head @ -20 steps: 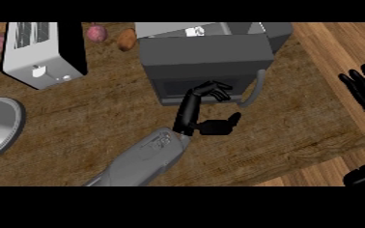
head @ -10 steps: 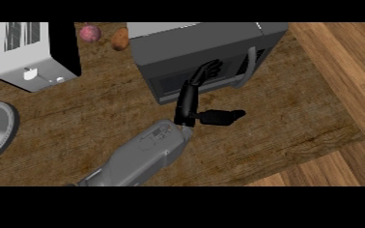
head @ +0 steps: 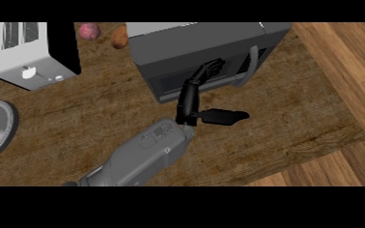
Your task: Pick up the milk, place it into the microwave and close the microwave
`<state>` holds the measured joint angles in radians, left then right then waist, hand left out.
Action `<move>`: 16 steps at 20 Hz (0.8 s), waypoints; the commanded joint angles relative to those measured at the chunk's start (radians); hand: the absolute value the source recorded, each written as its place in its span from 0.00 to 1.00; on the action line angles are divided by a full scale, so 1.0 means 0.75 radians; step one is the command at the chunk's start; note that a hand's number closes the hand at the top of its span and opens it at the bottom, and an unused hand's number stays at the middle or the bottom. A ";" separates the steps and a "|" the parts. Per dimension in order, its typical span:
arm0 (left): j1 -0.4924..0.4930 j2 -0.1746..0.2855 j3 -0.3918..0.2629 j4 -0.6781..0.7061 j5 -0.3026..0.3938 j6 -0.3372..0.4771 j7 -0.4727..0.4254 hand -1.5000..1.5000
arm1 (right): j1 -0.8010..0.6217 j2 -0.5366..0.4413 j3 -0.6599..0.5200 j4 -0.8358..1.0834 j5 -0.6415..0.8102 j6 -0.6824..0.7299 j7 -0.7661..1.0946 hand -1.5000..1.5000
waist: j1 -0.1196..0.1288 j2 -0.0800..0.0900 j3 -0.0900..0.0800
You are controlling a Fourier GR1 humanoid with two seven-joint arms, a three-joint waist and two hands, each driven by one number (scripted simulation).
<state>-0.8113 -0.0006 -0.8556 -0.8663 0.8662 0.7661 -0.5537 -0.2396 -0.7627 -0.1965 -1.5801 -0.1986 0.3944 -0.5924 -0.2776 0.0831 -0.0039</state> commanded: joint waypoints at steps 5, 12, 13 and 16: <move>-0.097 0.001 0.075 0.092 0.097 0.026 -0.037 0.00 | -0.048 -0.013 0.000 0.041 0.034 -0.013 -0.010 1.00 | -0.007 0.022 0.001; -0.099 0.001 0.045 0.096 0.121 0.013 -0.096 0.00 | -0.047 0.166 0.070 0.126 -0.206 0.098 0.024 0.00 | 0.025 0.040 0.010; -0.109 0.001 0.038 0.094 0.130 0.015 -0.095 0.00 | -0.055 0.168 0.077 0.149 -0.220 0.113 0.039 0.00 | 0.026 0.044 0.009; -0.131 0.001 0.042 0.104 0.155 0.009 -0.103 0.00 | -0.065 0.173 0.076 0.182 -0.277 0.154 0.055 0.00 | 0.007 0.039 0.007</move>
<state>-0.8420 -0.0004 -0.8855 -0.8513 0.9498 0.7553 -0.6367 -0.2858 -0.6641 -0.1519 -1.4809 -0.3375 0.4664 -0.5654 -0.2660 0.1043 0.0019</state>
